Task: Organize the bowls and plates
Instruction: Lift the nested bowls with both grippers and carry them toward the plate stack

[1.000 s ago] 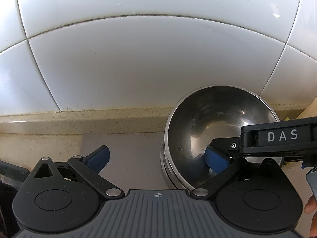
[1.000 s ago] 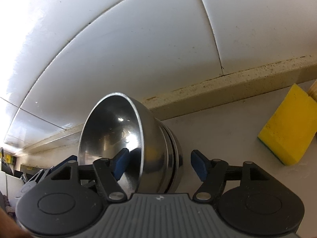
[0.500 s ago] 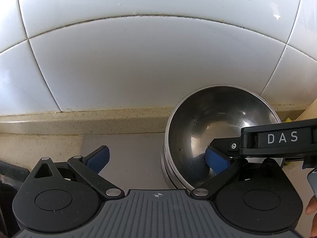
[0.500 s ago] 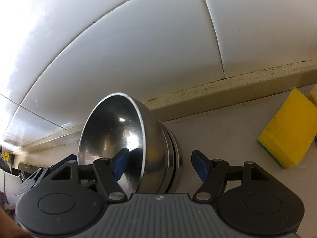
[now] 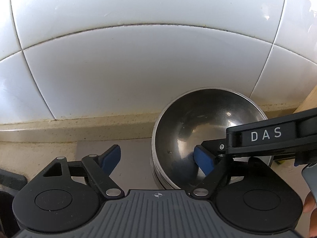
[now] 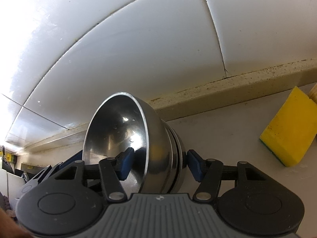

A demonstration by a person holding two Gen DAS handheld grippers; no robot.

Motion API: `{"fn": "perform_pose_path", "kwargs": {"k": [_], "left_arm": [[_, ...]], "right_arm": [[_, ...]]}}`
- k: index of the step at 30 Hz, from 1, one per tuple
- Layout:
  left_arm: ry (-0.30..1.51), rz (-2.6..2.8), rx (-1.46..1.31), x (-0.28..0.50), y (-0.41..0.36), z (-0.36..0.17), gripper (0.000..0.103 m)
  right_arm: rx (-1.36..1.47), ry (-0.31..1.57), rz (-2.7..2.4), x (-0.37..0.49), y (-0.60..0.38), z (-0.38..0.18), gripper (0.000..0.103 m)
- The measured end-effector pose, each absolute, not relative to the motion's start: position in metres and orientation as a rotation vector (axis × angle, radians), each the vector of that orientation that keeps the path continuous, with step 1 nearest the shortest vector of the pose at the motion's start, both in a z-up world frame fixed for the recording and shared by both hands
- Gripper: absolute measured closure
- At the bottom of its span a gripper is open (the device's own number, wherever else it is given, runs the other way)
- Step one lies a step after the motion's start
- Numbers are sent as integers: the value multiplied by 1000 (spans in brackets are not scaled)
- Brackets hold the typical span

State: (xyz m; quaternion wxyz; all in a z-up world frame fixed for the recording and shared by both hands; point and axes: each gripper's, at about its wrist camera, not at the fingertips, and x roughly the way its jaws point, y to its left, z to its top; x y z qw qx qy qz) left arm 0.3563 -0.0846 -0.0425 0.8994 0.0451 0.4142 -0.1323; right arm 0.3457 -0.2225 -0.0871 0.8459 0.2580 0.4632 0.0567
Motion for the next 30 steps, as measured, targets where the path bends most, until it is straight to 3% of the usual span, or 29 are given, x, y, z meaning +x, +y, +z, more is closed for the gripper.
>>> {"fn": "perform_pose_path", "kwargs": {"k": [6, 10, 30], "left_arm": [[857, -302, 20, 360, -69, -50, 26], [865, -371, -5, 357, -69, -46, 53], [859, -359, -13, 360, -64, -15, 51]], "right_arm": [[588, 980, 120, 346, -233, -91, 61], [557, 973, 115, 344, -229, -87, 63], [603, 957, 133, 344, -229, -67, 64]]}}
